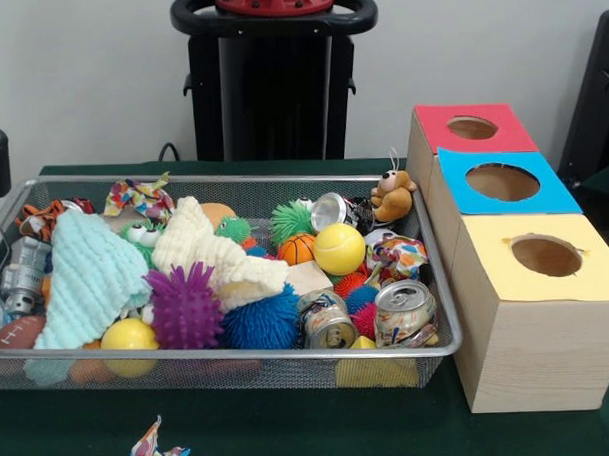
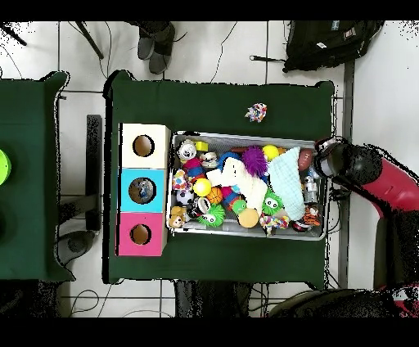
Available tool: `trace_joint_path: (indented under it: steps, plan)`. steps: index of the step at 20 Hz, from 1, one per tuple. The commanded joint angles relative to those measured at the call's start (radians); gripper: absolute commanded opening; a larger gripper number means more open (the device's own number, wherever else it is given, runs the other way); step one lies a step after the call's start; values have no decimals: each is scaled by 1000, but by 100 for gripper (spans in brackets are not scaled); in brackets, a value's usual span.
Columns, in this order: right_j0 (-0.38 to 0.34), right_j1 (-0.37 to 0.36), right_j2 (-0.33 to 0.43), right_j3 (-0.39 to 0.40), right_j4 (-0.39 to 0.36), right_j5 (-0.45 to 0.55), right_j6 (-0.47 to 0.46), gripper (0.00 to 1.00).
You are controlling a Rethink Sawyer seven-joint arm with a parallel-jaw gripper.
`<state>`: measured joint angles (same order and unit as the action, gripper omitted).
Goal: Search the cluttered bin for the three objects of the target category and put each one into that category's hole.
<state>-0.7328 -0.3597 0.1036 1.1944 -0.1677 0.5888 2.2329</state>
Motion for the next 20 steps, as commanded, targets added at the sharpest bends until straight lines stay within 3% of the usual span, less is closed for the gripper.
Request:
trace_joint_path:
  steps: [1, 10, 20]
  plan:
    - [0, 26, 67, 122, -14, 92, -81, 100]
    - [21, -21, 32, 220, -3, 93, -17, 100]
    - [34, -13, -3, 219, -19, 93, -9, 100]
